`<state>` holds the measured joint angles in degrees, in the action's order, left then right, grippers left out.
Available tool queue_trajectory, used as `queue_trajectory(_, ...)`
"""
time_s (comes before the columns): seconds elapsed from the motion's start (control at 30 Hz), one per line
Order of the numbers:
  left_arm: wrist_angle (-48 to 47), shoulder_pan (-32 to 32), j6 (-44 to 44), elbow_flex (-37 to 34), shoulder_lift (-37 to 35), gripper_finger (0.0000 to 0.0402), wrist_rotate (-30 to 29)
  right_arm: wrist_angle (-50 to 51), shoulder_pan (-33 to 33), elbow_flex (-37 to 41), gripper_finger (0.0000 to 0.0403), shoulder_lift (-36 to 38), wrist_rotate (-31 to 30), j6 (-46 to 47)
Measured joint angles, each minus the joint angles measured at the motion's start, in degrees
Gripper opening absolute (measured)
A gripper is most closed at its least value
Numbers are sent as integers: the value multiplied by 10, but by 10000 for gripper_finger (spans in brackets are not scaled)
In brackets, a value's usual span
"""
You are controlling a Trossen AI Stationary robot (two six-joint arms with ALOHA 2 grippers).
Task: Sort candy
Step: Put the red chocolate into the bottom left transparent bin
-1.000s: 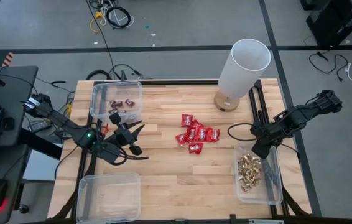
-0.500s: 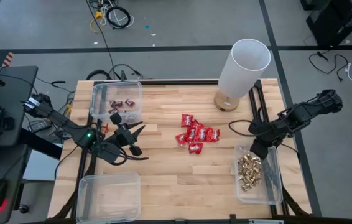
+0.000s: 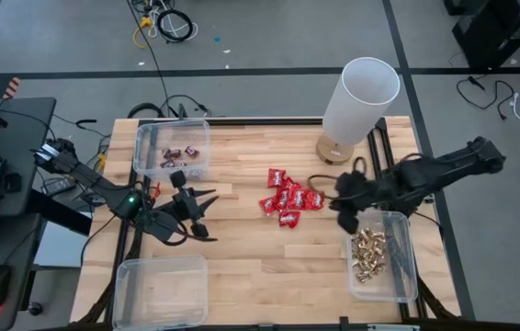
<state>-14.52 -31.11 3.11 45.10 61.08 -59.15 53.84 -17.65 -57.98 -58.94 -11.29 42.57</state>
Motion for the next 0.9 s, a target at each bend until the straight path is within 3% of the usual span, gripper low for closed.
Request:
queue_trajectory(0.33, -2, 0, 60, 0, 0, 82, 39, -156, 75, -1, 50, -120, 3, -193)
queue_trajectory(0.63, -2, 0, 66, 0, 0, 82, 40, -168, 125, -59, 50, -212, -24, -427)
queue_trajectory(0.9, -2, 0, 66, 0, 0, 82, 39, -174, 169, -114, 67, -312, -34, -503)
